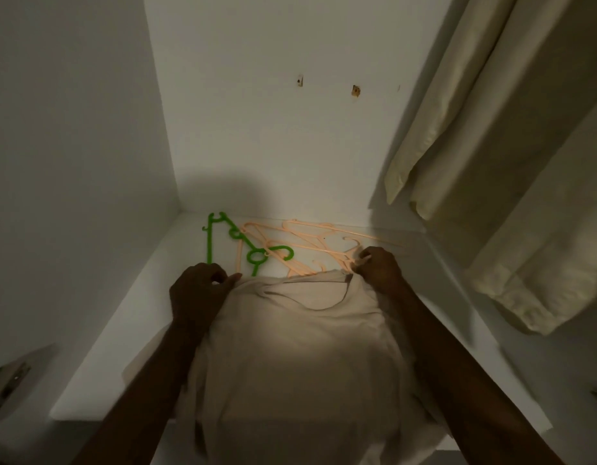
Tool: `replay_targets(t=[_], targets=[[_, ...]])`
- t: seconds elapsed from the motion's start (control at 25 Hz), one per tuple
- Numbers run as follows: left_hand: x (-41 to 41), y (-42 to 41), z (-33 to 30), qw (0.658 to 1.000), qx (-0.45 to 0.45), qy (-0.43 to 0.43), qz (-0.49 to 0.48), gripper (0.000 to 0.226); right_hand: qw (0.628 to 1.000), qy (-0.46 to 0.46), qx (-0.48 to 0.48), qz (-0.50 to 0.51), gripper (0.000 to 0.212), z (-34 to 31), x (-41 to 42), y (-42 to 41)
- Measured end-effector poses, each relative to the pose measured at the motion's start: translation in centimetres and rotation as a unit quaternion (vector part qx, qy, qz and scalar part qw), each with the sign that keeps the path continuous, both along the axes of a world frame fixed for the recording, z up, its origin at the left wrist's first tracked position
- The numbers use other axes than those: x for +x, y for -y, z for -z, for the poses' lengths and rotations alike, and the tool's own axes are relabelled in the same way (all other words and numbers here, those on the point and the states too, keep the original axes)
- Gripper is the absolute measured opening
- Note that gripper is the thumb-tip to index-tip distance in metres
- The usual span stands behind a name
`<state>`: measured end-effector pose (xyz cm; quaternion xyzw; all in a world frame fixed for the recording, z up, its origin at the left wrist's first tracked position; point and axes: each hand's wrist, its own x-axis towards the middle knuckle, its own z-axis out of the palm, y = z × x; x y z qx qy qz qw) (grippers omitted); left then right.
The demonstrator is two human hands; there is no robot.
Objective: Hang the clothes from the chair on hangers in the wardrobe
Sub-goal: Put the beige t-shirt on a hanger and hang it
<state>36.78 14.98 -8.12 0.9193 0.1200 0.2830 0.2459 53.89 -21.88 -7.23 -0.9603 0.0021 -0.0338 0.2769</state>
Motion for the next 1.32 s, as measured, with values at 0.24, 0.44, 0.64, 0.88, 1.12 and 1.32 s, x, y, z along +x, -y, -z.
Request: replay_targets(t=[0.24, 0.44, 0.64, 0.88, 1.12, 1.32], targets=[[0.0, 0.1, 0.1, 1.0, -0.013, 0.004, 0.0, 0.034, 0.99, 0.01, 0.137, -0.03, 0.014, -1.8, 0.6, -1.7], [-0.5, 0.5, -0.2, 1.0, 0.0, 0.015, 0.0, 0.034, 0.954, 0.033, 0.258, -0.146, 0.028, -8.7, -0.7, -2.5], [-0.4, 0.5, -0.2, 0.999, -0.018, 0.01, 0.027, 0.031, 0.942, 0.09, 0.216, -0.239, 0.039, -13.4, -1.2, -3.6], [-0.3, 0.3, 0.2, 0.995, -0.026, 0.003, 0.091, 0.033, 0.869, -0.003, 0.469, -0.16, 0.036, -11.4, -1.0, -4.1], [-0.1, 0.0, 0.4, 0.996, 0.003, 0.011, 0.091, 0.036, 0.798, -0.012, 0.579, -0.165, 0.035, -11.8, -2.1, -5.5], [0.3, 0.3, 0.3, 0.996, 0.028, 0.039, 0.081, 0.032, 0.783, 0.01, 0.564, -0.262, 0.041, -15.8, -3.7, -5.3]])
